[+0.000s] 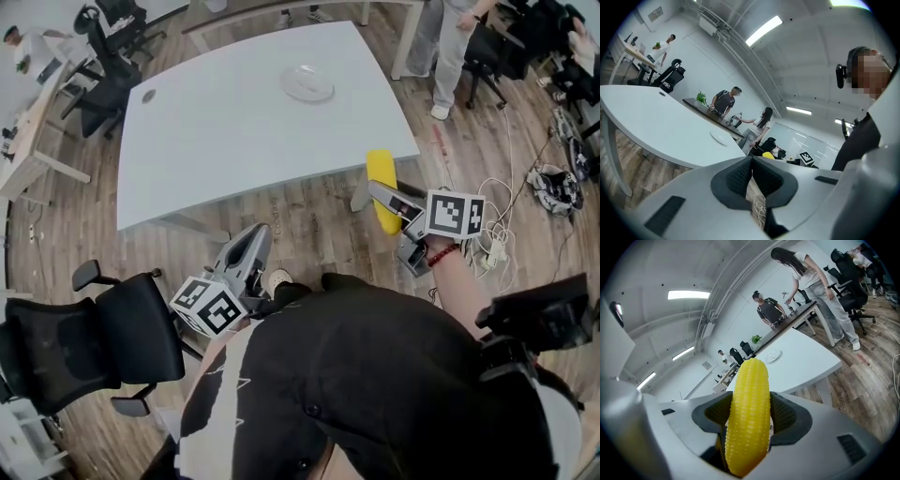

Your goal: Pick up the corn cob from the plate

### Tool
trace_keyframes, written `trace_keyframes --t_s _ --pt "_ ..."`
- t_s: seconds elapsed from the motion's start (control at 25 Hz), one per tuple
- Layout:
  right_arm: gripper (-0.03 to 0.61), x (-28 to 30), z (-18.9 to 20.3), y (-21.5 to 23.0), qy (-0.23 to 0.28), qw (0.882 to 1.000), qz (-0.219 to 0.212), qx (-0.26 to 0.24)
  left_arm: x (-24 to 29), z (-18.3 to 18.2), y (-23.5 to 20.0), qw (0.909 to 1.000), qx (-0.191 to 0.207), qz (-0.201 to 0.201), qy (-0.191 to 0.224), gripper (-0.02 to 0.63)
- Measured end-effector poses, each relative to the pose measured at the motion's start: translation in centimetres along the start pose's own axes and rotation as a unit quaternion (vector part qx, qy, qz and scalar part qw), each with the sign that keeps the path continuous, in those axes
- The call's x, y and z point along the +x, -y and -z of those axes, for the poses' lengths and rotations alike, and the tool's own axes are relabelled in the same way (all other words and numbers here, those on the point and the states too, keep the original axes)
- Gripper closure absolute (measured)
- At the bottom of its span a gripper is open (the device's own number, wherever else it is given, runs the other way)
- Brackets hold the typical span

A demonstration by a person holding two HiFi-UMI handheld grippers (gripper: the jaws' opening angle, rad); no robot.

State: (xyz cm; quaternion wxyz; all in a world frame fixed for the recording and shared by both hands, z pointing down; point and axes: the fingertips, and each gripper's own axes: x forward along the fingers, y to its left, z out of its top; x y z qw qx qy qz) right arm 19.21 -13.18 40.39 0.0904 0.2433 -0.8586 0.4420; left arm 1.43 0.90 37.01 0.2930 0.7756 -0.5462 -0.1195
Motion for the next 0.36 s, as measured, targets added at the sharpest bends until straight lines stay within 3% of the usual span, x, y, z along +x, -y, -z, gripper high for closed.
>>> trace_keyframes --t_s 0.36 --pt "0.327 -1.9 -0.2 -0.3 0.003 1.000 -0.003 -0.014 -1.0 0.4 1.6 0.9999 0.007 -0.007 0.012 0.598"
